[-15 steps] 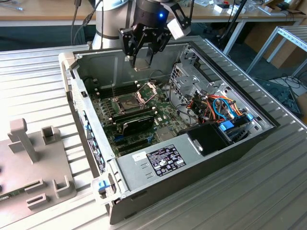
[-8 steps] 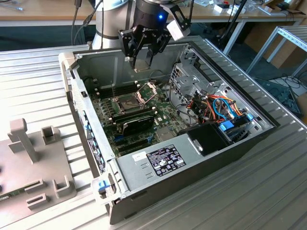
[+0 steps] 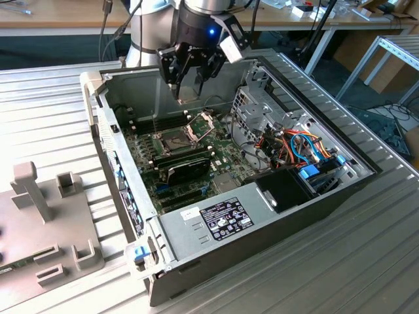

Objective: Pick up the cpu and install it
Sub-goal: 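Pick up the cpu and move it towards the insertion slot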

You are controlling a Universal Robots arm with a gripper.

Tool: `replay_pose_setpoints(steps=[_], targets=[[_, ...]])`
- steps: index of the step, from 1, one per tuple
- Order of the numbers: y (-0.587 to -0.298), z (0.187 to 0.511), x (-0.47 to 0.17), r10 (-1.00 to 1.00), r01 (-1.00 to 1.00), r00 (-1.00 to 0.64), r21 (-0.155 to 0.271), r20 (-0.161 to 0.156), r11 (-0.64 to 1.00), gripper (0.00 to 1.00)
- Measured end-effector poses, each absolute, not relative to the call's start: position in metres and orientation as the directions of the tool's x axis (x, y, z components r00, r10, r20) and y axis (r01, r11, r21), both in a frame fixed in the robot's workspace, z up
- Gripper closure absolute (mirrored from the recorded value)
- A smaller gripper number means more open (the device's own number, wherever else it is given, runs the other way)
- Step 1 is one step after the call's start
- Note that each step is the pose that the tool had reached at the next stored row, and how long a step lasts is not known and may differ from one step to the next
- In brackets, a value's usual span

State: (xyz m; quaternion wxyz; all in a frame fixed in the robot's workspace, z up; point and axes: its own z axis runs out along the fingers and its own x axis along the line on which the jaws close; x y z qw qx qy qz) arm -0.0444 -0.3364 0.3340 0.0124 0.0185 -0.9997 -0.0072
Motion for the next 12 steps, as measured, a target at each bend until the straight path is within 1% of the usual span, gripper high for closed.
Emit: replay_pose_setpoints(steps=[3,12], targets=[[-0.3314,0.3296,-0.0448,-0.037,-0.037,-0.999,0.015,0.025,0.999,0.45],[-0.3315,0.3280,-0.0448,-0.037,-0.037,-0.999,0.012,0.025,0.999,0.45]])
